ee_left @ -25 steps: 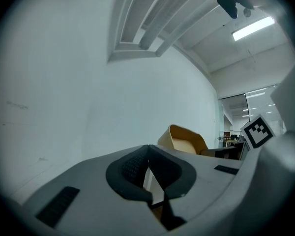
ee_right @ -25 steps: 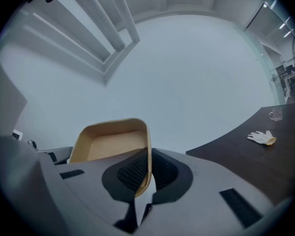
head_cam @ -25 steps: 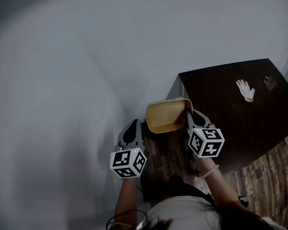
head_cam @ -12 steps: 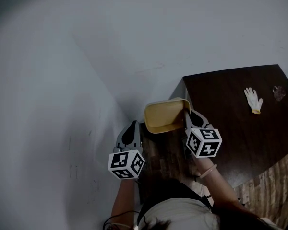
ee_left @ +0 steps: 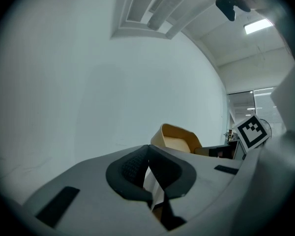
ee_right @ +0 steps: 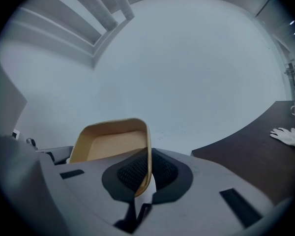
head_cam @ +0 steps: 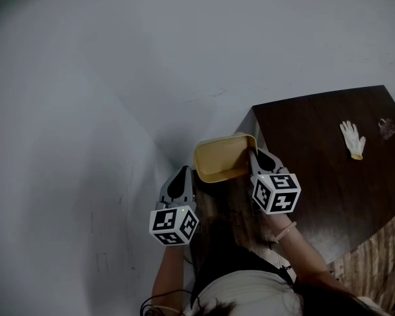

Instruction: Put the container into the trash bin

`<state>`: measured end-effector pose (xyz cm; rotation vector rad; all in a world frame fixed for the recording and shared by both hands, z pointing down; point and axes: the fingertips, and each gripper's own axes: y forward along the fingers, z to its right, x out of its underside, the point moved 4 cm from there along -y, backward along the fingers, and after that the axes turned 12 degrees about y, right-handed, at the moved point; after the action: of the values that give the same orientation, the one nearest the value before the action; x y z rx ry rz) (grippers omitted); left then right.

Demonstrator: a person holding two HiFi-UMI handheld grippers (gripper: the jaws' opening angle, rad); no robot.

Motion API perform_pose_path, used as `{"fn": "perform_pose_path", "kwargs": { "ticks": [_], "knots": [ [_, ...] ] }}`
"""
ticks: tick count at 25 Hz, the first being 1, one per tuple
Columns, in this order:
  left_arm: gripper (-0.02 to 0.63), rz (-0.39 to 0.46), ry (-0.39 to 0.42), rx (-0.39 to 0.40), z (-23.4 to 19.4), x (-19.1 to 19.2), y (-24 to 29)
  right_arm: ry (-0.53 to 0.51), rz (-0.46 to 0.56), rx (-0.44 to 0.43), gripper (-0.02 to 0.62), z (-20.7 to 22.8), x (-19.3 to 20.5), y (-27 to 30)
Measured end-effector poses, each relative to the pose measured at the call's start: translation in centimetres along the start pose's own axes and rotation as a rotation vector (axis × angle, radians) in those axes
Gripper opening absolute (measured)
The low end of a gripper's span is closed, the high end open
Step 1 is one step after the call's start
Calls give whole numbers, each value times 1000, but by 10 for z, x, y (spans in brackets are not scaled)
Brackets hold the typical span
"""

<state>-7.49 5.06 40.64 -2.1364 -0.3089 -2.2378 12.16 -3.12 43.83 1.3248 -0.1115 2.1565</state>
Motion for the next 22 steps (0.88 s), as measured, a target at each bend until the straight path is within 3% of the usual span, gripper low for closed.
{"fn": "perform_pose_path", "kwargs": {
  "ticks": [12,22],
  "knots": [
    [20,-26,-30,48,-83,19,86,-33,-33,70,12,-11,-2,110],
    [20,-43,-63,73,-122,59,138,-79,-67,109,12,-2,23,175]
  ]
}}
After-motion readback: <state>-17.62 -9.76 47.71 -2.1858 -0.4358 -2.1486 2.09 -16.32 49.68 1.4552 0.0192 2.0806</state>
